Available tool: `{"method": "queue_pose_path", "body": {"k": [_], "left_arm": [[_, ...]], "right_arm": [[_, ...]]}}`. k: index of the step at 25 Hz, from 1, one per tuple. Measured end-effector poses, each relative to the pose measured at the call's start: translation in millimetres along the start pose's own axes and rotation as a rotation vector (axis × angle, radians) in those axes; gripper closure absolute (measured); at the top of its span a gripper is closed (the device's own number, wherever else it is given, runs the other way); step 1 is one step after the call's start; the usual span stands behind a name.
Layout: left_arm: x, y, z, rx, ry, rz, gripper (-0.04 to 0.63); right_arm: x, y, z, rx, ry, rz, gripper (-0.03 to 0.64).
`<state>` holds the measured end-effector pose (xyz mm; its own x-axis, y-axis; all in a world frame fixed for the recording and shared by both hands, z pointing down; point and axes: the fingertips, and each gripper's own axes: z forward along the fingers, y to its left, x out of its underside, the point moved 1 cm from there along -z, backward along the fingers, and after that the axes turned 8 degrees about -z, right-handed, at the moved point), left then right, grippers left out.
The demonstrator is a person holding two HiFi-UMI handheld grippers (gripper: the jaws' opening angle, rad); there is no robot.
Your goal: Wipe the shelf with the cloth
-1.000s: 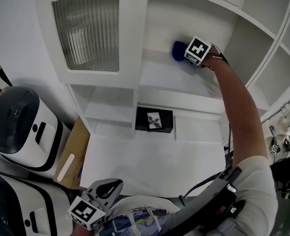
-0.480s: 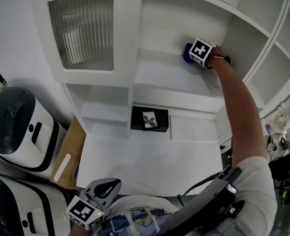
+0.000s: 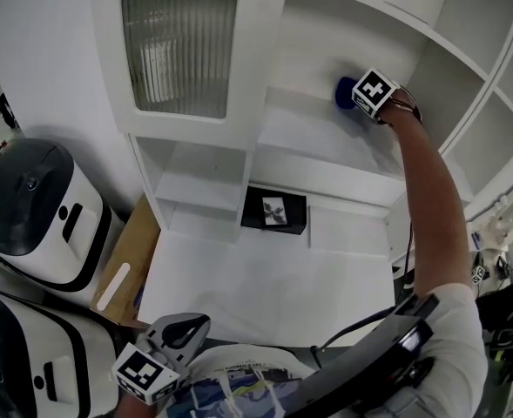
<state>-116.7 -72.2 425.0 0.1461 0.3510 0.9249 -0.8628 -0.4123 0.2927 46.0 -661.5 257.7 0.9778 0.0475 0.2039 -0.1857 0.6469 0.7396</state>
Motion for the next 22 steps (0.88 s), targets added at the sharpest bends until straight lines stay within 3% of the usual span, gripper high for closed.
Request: {"method": "queue_pose_path", "body": {"k": [8,13,18,22], "left_arm": [[0.0,5.0,-22.2,-0.036,-0.005,0.017,0.592],[3.8,10.2,-33.6,-0.068,-0.009,0.015,0.592],[6.3,13.4,-37.3,-0.083,-0.011,0.005,0.592],[1.8,14.9,-35.3,-0.081,-0.011,-0.010,0.592]], "right_arm": [[-105.3,54.5,-36.2,-0.082,-0.216,-0.108,0.549],[-158.4,94.2,-44.7,-0.145,-0.280,-0.186,0.549],[-175.3,109.7,-36.6,-0.151,-0.256,-0.251,0.549],[-160.7,101.4,-27.5,-0.156,-0.235,-0.226,0.549]]}}
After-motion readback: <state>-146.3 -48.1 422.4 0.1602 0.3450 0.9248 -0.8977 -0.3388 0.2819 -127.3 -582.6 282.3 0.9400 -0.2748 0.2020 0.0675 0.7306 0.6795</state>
